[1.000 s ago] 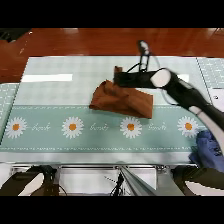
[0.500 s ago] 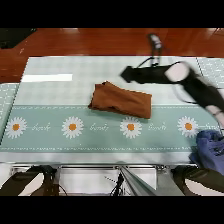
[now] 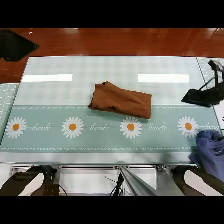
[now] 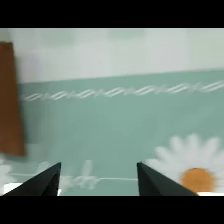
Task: Fold the shirts.
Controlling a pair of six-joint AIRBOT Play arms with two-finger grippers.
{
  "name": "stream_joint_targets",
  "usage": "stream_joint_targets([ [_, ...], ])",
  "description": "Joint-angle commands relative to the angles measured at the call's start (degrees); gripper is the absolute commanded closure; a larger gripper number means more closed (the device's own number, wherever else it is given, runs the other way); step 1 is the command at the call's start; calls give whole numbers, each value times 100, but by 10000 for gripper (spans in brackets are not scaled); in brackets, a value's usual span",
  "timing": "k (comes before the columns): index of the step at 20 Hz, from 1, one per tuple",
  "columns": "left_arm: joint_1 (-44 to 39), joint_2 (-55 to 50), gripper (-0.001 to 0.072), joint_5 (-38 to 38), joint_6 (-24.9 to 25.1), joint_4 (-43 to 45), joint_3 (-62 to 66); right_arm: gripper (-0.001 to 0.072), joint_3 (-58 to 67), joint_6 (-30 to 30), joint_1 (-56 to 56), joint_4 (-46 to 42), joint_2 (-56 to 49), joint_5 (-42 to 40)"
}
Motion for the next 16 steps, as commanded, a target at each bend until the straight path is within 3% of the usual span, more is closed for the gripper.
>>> stream_joint_targets([
  [1,2,2,677,-308,-2,107,-210,146,-1082,-623,-546,2092,39,-673],
  [6,2,2,677,-317,0,109,-243,136,-1838,-1281,345,3751,-570,-2135],
  [9,2,2,677,-317,-4,107,-243,107,-1838,-1786,968,4607,-1285,-2518],
  [14,2,2,677,-315,-24,105,-243,113,-1821,-1851,1674,5243,-1904,-2645],
  [15,2,2,677,-315,-24,105,-243,138,-1821,-1849,1744,5278,-1899,-2634],
  [16,2,2,677,-313,-24,105,-243,222,-1821,-1851,1740,5287,-1899,-2610],
])
